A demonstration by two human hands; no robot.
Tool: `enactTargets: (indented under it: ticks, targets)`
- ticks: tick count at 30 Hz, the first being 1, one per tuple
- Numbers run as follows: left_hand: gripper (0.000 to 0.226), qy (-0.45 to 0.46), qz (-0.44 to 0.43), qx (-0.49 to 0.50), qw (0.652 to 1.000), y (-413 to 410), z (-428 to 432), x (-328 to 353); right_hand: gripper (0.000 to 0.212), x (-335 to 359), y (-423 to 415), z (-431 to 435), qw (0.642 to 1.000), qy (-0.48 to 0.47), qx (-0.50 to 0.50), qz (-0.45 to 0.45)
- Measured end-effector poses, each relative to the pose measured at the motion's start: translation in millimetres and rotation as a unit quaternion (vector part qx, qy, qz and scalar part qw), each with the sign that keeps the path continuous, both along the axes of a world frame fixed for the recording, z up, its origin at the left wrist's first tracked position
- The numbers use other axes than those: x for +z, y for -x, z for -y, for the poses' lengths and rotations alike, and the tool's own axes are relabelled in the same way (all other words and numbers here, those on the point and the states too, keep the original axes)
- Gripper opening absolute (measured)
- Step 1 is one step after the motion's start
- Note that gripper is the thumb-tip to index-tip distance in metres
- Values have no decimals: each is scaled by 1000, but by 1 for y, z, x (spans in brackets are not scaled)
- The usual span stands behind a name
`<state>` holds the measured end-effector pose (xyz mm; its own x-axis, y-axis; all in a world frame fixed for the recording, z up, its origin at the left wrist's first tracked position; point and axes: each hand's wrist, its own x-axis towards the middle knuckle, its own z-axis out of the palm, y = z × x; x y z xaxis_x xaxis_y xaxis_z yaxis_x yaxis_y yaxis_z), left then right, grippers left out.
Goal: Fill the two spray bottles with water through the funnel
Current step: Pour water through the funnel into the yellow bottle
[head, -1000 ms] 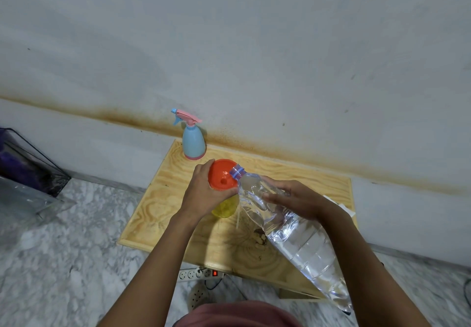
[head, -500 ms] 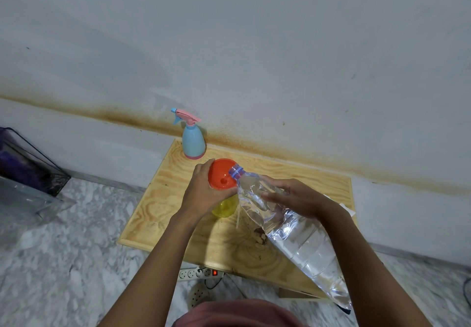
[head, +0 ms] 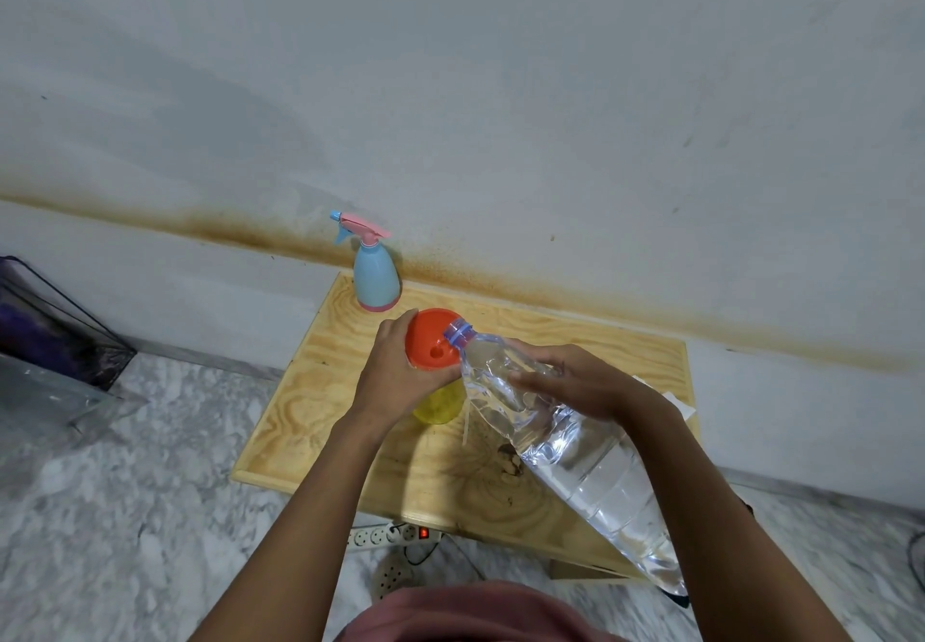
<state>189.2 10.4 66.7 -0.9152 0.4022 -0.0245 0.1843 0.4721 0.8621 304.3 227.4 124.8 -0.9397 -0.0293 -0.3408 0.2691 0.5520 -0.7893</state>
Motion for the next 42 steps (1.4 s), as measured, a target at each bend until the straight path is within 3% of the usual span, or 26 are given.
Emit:
enactTargets:
  ticks: [3,7,17,23,26,34,42]
  targets:
    - [100,0,-2,0,1000,0,0,1,52,-3,-3,-1,1000,8,-6,-4]
    - [92,-3,-5,2,1000,-1,-1,2,82,-8,-6,-3,999,-5,-23,-34]
    - [104,15,-2,7,1000,0,-2,2,65,-21,-23,9,980,15,-106,-167]
    - [106,29,0,5,1000,0,-1,2,79,-22,-24,-1,940,8,-226,-255]
    - [102,27,5,2,1000,0,-1,5,73,-18,-15,-9,907,42,-301,-291]
    - [96,22,5,3,1000,-1,-3,7,60,-32,22,-28,858,52,-408,-308]
    - [96,23,4,7,1000,-3,-7,7,61,-43,48,-37,852,49,-428,-296]
